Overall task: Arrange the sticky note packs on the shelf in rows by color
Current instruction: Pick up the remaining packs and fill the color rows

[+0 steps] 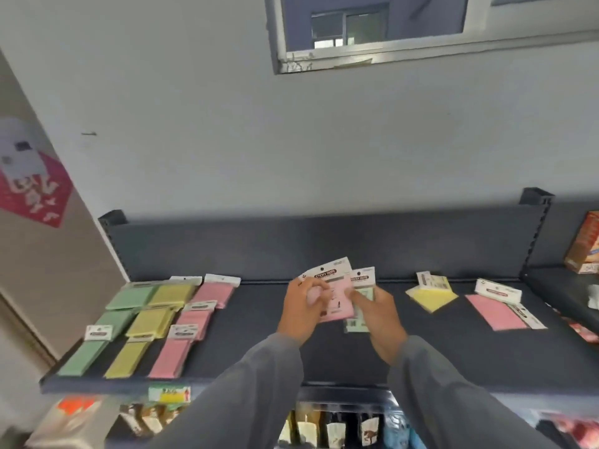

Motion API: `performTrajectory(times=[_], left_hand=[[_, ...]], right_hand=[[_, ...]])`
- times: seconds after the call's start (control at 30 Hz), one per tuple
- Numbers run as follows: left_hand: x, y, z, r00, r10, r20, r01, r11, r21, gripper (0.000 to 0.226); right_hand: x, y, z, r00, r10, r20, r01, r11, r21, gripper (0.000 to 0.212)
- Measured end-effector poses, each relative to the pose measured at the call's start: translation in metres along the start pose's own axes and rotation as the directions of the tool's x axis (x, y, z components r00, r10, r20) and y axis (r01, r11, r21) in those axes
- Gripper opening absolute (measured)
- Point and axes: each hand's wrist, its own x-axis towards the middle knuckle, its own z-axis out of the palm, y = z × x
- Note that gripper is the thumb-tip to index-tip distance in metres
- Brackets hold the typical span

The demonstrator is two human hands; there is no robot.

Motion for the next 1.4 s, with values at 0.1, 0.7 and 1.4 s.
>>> performTrajectory(times=[0.1,0.7,1.4], left_hand=[[-0.005,-0.027,-0.060,0.999,0.043,-0.004,-0.040,0.947,0.319,0.025],[-0.011,-0.103,-0.251,0.988,0.151,-0.042,-0.152,0.988,-0.019,0.054],[0.131,-0.199,-0.294,0.953,0.115,0.280,-0.268,0.752,0.602,0.067]], right_hand=[[-0.012,0.006,0.067,0.999,-0.037,-0.037,0.036,0.999,-0.038,0.010],[-0.021,0.060,0.256,0.984,-0.136,0.116,0.169,0.919,-0.357,0.027],[0.105,0.098,0.324,0.999,-0.039,-0.001,0.030,0.787,-0.617,0.038]])
